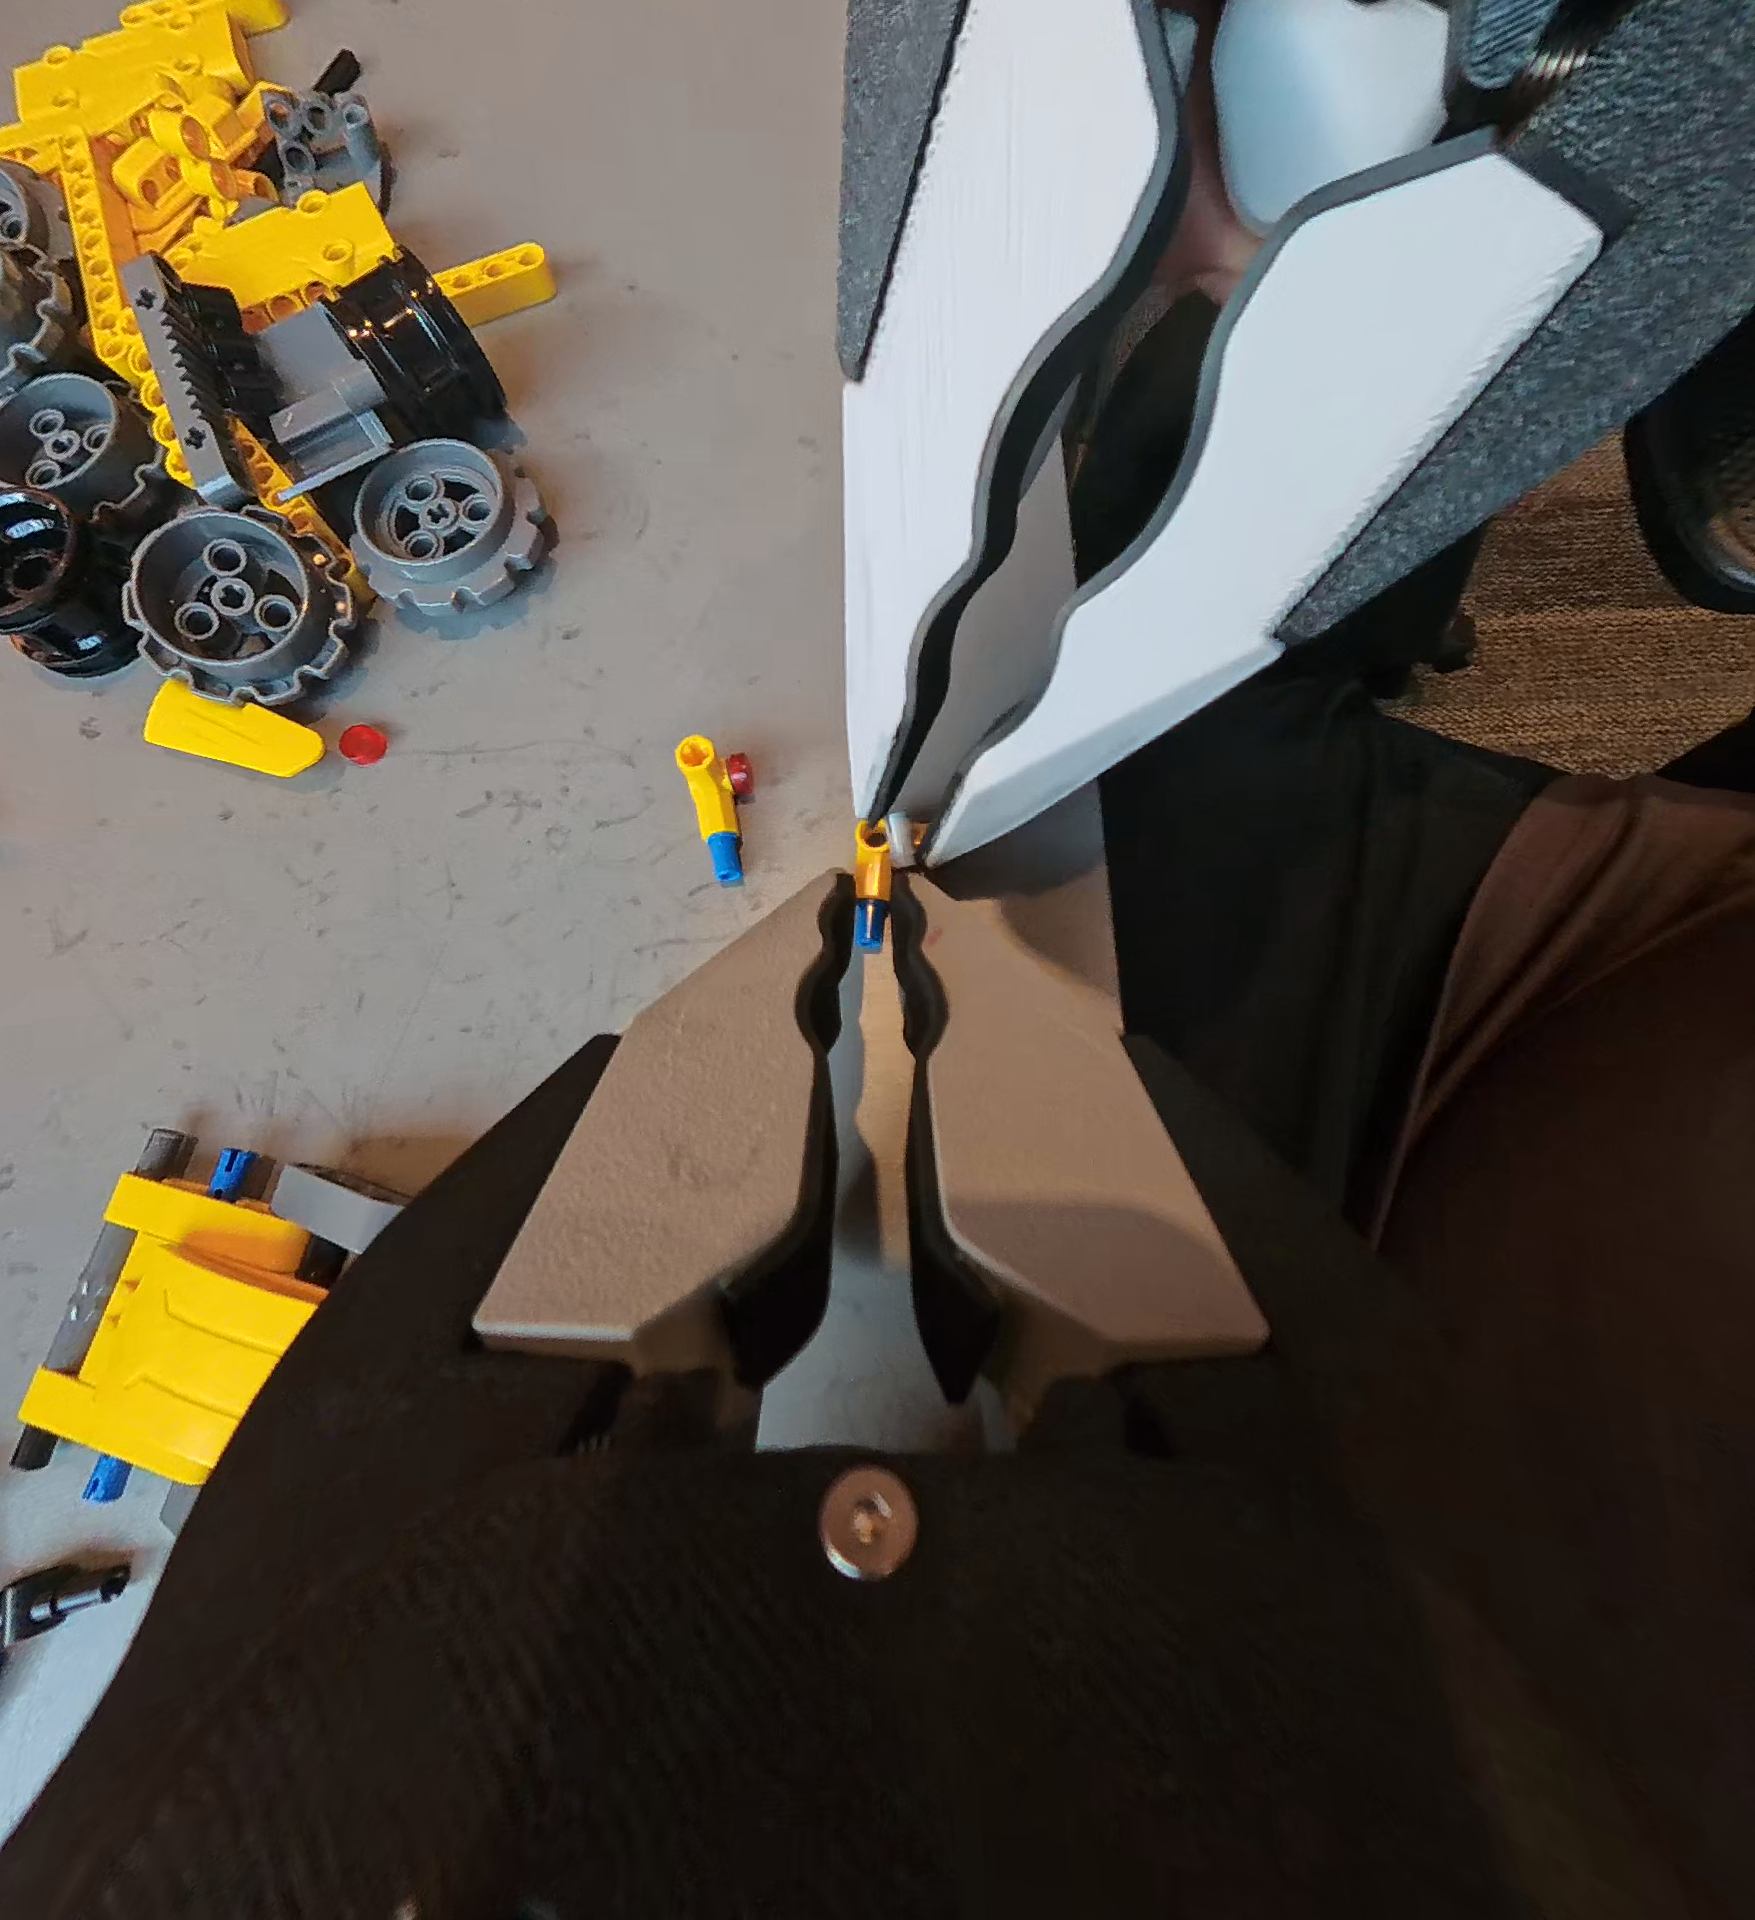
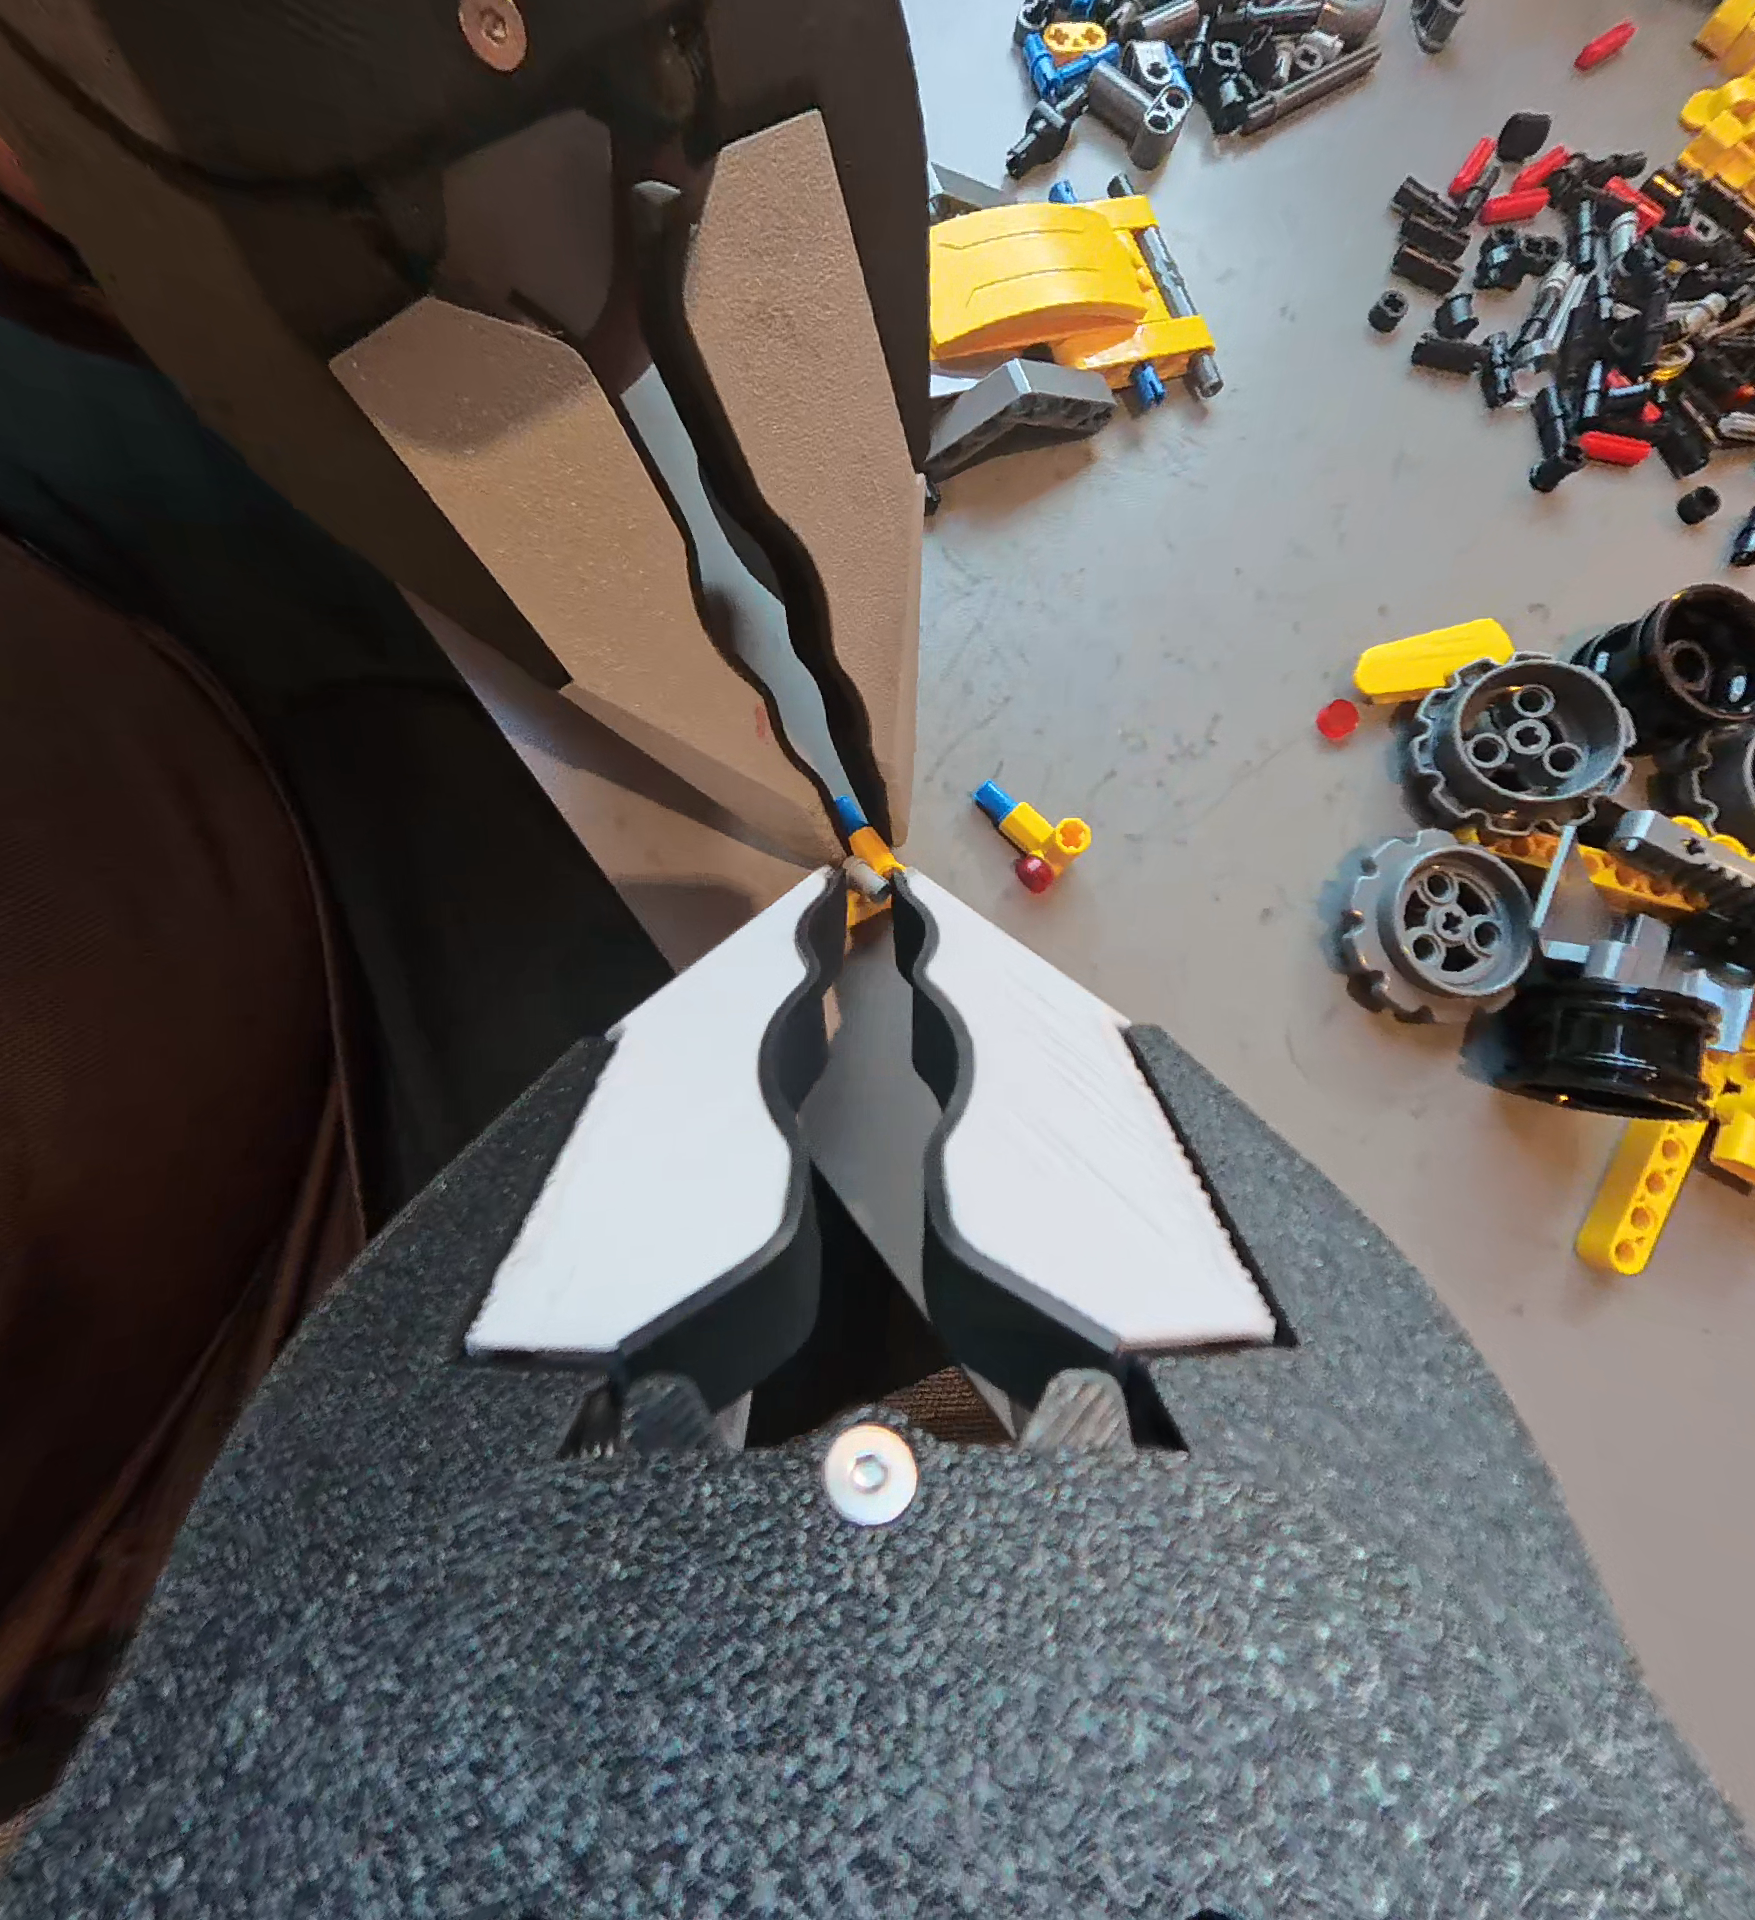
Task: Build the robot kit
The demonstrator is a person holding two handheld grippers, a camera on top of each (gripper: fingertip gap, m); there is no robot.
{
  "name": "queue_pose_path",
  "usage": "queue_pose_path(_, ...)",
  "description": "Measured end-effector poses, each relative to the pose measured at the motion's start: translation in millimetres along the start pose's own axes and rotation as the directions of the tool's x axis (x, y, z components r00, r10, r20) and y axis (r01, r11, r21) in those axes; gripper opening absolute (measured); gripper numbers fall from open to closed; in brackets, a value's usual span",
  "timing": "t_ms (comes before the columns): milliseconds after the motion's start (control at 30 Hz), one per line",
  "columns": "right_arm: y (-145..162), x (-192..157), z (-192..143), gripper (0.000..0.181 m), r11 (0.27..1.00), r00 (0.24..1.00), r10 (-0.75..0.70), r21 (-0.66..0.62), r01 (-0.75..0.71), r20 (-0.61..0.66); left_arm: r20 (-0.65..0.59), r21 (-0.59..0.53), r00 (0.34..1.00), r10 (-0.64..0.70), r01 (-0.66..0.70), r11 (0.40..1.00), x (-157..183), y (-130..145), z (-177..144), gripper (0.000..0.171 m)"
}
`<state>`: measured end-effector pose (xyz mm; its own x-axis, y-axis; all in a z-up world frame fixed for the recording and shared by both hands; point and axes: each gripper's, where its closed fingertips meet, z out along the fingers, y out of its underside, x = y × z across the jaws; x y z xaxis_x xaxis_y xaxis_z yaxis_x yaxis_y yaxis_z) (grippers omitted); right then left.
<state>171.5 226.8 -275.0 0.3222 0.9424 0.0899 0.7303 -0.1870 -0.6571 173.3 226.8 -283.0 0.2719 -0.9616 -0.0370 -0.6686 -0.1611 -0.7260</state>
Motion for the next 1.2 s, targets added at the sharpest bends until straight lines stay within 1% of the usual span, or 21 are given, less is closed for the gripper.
queue_pose_path(133,-2,0,-1,0.007,0.999,0.999,-0.034,0.007,0.034,-0.02,0.015,-0.001,1.0,-0.014,0.014,1.0,-3,0,0,0.004)
queue_pose_path(233,-4,1,-3,0.007,0.999,1.0,0.0,0.038,0.001,-0.015,0.027,-0.001,1.0,-0.015,0.015,1.0,-5,1,-1,0.003)
queue_pose_path(300,-6,2,-3,0.007,0.995,0.997,0.069,0.074,-0.07,0.019,0.034,-0.001,0.999,-0.014,0.014,1.0,-5,1,-2,0.004)
queue_pose_path(367,-8,3,-5,0.007,0.977,0.983,0.166,0.125,-0.176,0.082,0.04,-0.001,0.999,-0.018,0.018,1.0,-6,3,-4,0.005)
queue_pose_path(400,-9,4,-6,0.007,0.96,0.968,0.221,0.148,-0.238,0.119,0.047,0.0,0.999,-0.022,0.022,1.0,-7,4,-5,0.008)
queue_pose_path(467,-13,7,-11,0.008,0.91,0.923,0.325,0.196,-0.365,0.207,0.051,0.002,0.998,-0.025,0.025,1.0,-7,7,-9,0.012)
queue_pose_path(533,-18,7,-16,0.007,0.848,0.862,0.401,0.23,-0.477,0.31,0.056,0.021,0.998,-0.021,0.02,1.0,-7,6,-12,0.013)
queue_pose_path(667,-31,5,-23,0.007,0.752,0.748,0.455,0.242,-0.613,0.482,0.07,0.068,0.997,-0.014,0.009,0.998,-7,2,-18,0.013)
queue_pose_path(733,-38,1,-26,0.007,0.716,0.697,0.456,0.236,-0.657,0.554,0.078,0.116,0.997,-0.011,0.002,0.993,-7,-4,-23,0.012)
queue_pose_path(833,-47,-3,-28,0.007,0.671,0.628,0.451,0.223,-0.707,0.634,0.069,0.237,0.997,-0.015,-0.002,0.972,-4,-19,-35,0.011)
queue_pose_path(900,-52,-5,-31,0.007,0.639,0.582,0.447,0.213,-0.739,0.679,0.052,0.296,0.998,-0.025,0.009,0.955,-1,-27,-41,0.009)
queue_pose_path(967,-55,-6,-33,0.007,0.616,0.547,0.445,0.201,-0.761,0.709,0.052,0.329,0.998,-0.033,0.014,0.944,0,-30,-45,0.008)
queue_pose_path(1067,-57,-8,-34,0.007,0.597,0.509,0.442,0.181,-0.782,0.739,0.059,0.349,0.998,-0.033,0.011,0.937,-1,-31,-48,0.008)
queue_pose_path(1200,-61,-10,-37,0.007,0.565,0.452,0.432,0.157,-0.81,0.78,0.086,0.394,0.996,-0.009,-0.025,0.919,0,-37,-54,0.007)
